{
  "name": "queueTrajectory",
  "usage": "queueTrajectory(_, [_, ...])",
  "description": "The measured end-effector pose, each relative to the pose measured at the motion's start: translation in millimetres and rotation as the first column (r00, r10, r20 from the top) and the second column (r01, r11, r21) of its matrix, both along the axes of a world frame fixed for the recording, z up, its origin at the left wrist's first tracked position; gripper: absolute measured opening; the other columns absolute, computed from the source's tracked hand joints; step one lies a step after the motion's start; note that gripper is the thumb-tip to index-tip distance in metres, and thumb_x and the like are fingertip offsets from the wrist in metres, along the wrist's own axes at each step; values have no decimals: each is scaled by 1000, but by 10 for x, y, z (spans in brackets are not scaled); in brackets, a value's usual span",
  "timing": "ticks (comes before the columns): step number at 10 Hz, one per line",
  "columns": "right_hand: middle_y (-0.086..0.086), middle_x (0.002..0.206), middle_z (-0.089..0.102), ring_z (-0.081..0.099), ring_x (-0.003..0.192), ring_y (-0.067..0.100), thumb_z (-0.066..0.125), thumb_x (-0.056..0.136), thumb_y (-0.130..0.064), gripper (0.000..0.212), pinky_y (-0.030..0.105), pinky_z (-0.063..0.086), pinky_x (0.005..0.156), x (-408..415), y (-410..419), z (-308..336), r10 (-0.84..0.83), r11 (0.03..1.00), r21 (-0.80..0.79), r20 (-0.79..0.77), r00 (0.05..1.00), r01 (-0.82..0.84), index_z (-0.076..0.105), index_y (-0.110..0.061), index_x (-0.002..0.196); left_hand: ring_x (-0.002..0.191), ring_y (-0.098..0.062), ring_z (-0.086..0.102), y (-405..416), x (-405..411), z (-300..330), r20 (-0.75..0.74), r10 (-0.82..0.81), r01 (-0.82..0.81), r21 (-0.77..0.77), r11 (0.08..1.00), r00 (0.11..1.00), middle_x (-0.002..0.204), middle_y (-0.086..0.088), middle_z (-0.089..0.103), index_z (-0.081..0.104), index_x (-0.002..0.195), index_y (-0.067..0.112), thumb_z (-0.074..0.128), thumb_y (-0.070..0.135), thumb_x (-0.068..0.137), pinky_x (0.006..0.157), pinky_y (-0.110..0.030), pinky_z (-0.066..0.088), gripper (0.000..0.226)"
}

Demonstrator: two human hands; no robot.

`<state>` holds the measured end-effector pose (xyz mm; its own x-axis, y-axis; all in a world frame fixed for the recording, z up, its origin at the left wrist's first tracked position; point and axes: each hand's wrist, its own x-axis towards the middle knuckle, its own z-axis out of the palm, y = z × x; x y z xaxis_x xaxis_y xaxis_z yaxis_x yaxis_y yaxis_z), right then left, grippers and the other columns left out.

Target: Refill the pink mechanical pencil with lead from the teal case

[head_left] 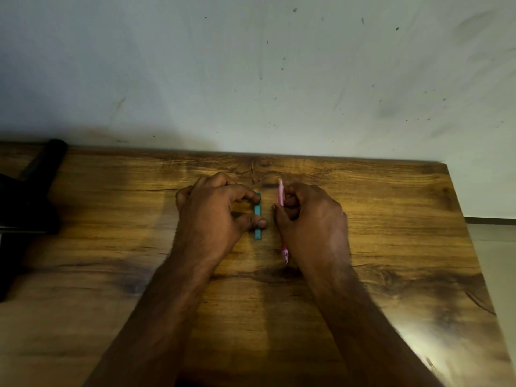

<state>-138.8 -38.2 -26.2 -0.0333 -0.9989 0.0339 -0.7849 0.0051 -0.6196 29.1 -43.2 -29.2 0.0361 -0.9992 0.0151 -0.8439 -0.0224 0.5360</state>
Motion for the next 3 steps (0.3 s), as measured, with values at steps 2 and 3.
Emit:
queueTrajectory(2, [-5, 99, 68, 65, 83, 11, 71, 95, -30, 21, 38, 60, 72, -11, 3, 5, -14, 999, -47, 31, 999, 16, 72, -22, 115, 116, -15, 48, -15, 49, 34, -3, 26, -26, -40, 999, 1000, 111, 14, 56, 75, 110, 42, 86, 57, 64, 95, -41, 29, 50])
queueTrajectory(3, [-4, 98, 68, 65, 81, 13, 70, 96, -32, 22, 41, 60, 68, -13, 4, 31, -49, 988, -142, 59, 997, 57, 71, -20, 114, 123, -21, 49, -3, 58, 64, -65, 51, -56, -90, 994, 997, 123, 6, 60, 75, 115, 35, 85, 56, 67, 103, -50, 40, 53])
